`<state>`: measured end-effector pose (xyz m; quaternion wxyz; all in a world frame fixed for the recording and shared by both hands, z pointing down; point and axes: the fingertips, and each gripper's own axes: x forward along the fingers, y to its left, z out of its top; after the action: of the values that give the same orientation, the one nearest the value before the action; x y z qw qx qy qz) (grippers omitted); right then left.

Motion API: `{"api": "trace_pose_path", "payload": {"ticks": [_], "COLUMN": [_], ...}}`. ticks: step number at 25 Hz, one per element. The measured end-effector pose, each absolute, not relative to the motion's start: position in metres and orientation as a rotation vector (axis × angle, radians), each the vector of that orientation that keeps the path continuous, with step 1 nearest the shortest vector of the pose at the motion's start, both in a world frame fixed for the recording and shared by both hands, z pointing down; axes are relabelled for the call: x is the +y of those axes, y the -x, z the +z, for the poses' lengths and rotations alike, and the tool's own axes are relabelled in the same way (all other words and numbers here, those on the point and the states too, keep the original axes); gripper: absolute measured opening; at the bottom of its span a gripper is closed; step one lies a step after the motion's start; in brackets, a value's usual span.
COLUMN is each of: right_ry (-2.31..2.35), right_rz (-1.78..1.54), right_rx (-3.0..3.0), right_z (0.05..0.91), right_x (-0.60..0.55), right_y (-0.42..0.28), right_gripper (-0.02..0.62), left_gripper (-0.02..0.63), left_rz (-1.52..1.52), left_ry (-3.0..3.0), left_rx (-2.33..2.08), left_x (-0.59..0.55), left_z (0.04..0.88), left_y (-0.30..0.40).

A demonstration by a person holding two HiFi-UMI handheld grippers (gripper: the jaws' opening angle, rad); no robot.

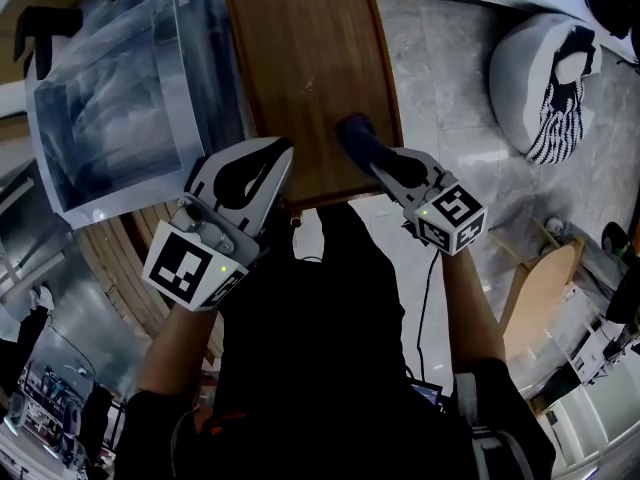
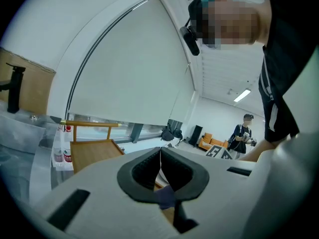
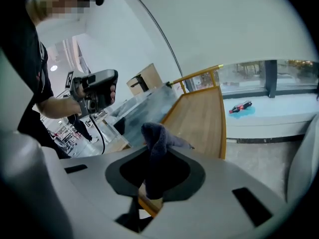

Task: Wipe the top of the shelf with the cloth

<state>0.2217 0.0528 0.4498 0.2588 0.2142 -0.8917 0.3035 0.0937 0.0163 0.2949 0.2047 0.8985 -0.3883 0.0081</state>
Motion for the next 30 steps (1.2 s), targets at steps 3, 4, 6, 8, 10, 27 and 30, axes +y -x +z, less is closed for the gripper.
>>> {"api": "trace_pose_path", "payload": {"ticks": [3, 4, 6, 8, 10, 27, 30], "right_ry": [-0.604, -0.61, -0.628, -0.652, -0.679, -0.763, -0.782], "right_rz": [0.816, 0.812, 0.797, 0.778, 0.771, 0.581, 0.555], "right_rx": [-2.465, -2.476, -2.49, -2.507, -2.535, -2.726, -2.75], "right_z": [0.428, 0.421, 0.409, 0.396, 0.379, 0.237, 0.215], "right_x": [0.039, 0.035, 0.025, 0.015, 0.008, -0.024, -0.022], "right_y": [-0.21, -0.206, -0.2, -0.193, -0.184, -0.135, -0.13], "right_gripper": [0.06, 0.06, 0.06, 0.06, 0.06, 0.06, 0.06], "left_gripper": [0.023, 0.023, 0.023, 0.023, 0.023, 0.023, 0.023], "left_rz": [0.046, 0.044, 0.034, 0.037, 0.048, -0.017, -0.033], "left_ry": [-2.517, -2.521, -2.533, -2.544, -2.552, -2.689, -2.697], "left_rx": [-1.1, -1.107, -1.119, -1.132, -1.147, -1.255, -1.265], "left_x": [0.012, 0.01, 0.006, 0.002, -0.001, -0.014, -0.011], "left_z": [0.287, 0.284, 0.276, 0.269, 0.262, 0.16, 0.148], "left_y": [-0.084, -0.082, -0.077, -0.07, -0.062, -0.008, -0.003]}}
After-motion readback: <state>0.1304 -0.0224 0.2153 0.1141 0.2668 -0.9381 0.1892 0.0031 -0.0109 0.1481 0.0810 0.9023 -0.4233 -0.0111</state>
